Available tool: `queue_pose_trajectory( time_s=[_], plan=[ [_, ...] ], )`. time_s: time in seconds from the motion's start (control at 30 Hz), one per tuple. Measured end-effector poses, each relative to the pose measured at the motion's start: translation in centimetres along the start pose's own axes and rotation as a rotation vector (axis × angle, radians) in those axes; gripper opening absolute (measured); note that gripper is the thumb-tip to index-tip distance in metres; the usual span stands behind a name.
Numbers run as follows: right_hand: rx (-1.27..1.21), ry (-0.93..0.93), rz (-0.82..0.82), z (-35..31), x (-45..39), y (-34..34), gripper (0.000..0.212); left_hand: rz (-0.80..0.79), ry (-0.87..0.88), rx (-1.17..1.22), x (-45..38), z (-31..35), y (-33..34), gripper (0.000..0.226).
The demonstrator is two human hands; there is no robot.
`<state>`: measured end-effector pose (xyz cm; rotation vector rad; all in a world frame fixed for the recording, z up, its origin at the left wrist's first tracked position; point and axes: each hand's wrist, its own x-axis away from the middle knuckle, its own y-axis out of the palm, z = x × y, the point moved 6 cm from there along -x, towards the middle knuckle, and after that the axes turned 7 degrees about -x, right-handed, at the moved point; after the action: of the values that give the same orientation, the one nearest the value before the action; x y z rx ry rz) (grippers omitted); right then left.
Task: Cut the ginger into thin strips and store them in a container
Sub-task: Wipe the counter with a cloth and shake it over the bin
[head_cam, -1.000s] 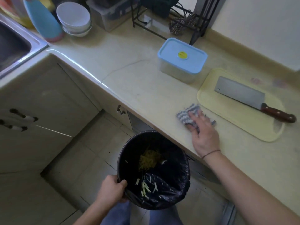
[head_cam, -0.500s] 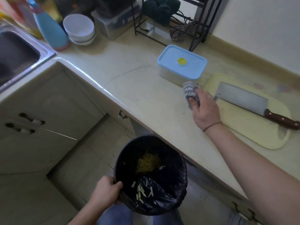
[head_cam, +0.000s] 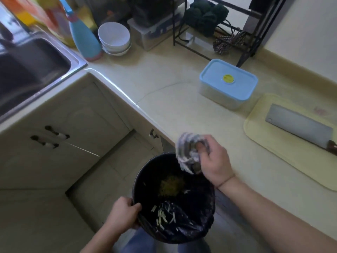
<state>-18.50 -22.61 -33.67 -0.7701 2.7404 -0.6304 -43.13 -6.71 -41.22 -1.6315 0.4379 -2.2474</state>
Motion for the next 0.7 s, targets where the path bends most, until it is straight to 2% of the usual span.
queue_pose_trajectory(
  time_s=[0.07,0.13,0.27,0.33,0.37,0.43,0.53,0.6,0.7],
  plan=[
    [0.015,-0.019,0.146,-0.7,-5.8,-0.9,0.041,0.037,-0.023,0.029,-0.3,-0.5,-1.5,0.024],
    [0.147,-0.074,0.158,-0.8,-11.2,-0.2,0.047,0.071,-0.048,0.061,-0.7,-1.0,-3.1,0.022],
    [0.465,-0.030,-0.256,1.0,-16.0,5.3,0.053,0.144,-0.047,0.060,-1.8,-1.5,-5.5,0.029],
    [0.519,0.058,-0.327,1.6,-13.7,6.8,0.050,0.154,-0.044,0.057,-2.1,-1.4,-5.8,0.028],
    [0.515,0.047,-0.329,1.4,-11.7,7.0,0.049,0.152,-0.043,0.055,-2.2,-1.3,-5.8,0.028],
    [0.466,-0.154,-0.279,-0.5,-6.5,7.6,0.043,0.150,-0.044,0.056,-2.2,-1.3,-5.8,0.027],
    [0.337,-0.330,-0.371,-0.8,0.7,8.8,0.034,0.144,-0.035,0.067,-1.8,-1.5,-5.4,0.024],
    [0.220,-0.259,-0.390,-0.3,3.3,8.4,0.033,0.137,-0.037,0.065,-1.4,-1.5,-4.9,0.021],
    [-0.081,-0.074,-0.092,-1.0,4.9,3.9,0.027,0.119,-0.057,0.059,-0.6,-1.8,-3.8,0.023]
  ],
)
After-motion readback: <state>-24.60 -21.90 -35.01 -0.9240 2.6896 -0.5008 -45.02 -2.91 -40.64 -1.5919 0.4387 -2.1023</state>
